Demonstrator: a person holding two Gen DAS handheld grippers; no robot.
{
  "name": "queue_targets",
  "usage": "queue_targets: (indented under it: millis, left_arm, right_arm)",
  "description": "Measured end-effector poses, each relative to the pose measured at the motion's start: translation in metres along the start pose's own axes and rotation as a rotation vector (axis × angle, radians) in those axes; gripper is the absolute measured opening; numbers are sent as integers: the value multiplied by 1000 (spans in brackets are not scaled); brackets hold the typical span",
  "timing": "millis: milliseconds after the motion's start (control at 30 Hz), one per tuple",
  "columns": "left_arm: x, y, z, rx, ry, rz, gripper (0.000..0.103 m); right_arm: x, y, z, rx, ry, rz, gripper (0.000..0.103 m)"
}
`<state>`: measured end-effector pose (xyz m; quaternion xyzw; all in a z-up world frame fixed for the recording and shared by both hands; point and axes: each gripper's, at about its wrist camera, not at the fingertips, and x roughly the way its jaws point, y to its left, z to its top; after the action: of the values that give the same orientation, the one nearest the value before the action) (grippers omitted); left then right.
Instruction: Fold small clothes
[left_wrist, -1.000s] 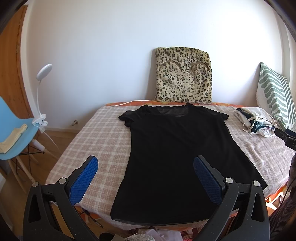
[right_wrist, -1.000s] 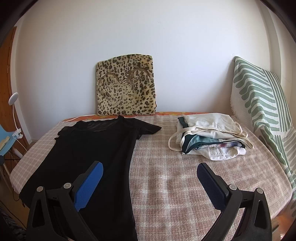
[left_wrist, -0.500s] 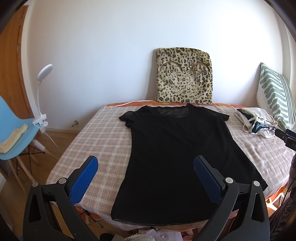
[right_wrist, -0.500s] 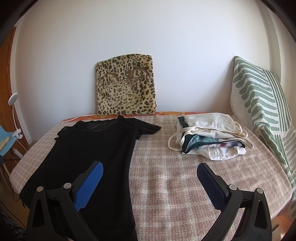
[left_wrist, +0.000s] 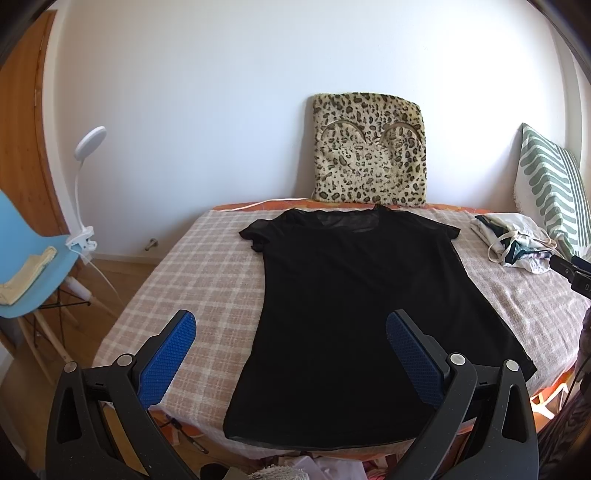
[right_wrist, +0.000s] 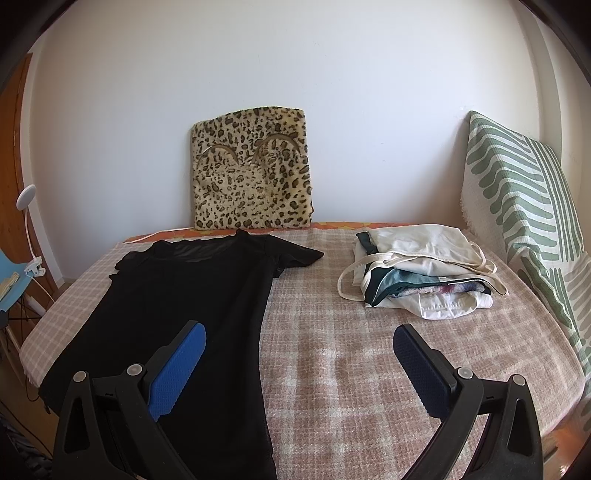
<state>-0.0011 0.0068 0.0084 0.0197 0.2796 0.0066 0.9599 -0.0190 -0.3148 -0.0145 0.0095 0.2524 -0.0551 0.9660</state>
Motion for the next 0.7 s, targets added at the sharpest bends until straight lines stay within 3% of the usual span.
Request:
queue_targets:
  millis: [333,500,700]
  left_arm:
    - [2,1,-2,0,3,7,103]
    - [11,9,-3,-20,46,-61,103]
    - [19,20,-9,-27,68,-49,102]
  right_arm:
    - [3,4,1,0,2,6,103]
    - [7,6,4,16,3,17,103]
    - [14,13,11,20,12,16,103]
